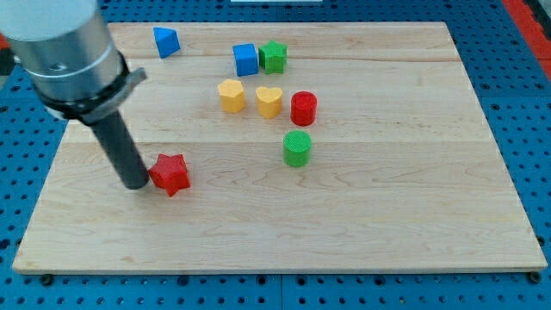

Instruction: Slide the red star to the bottom center

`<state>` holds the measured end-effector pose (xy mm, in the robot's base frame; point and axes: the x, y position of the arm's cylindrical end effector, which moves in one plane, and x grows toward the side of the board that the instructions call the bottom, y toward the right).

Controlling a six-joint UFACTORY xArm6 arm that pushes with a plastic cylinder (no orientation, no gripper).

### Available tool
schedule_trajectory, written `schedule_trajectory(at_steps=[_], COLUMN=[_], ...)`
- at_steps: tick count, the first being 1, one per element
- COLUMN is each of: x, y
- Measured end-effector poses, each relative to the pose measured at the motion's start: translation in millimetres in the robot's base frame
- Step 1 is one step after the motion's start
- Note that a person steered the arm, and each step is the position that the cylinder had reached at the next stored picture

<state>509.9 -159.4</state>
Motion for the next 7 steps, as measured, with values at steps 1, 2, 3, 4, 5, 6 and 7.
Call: schedule_trajectory(at_steps=[1,2,3,4,5,6,7], x=[0,0,0,0,-6,-26,-27], y=[21,-3,-1,-3,0,-5,3])
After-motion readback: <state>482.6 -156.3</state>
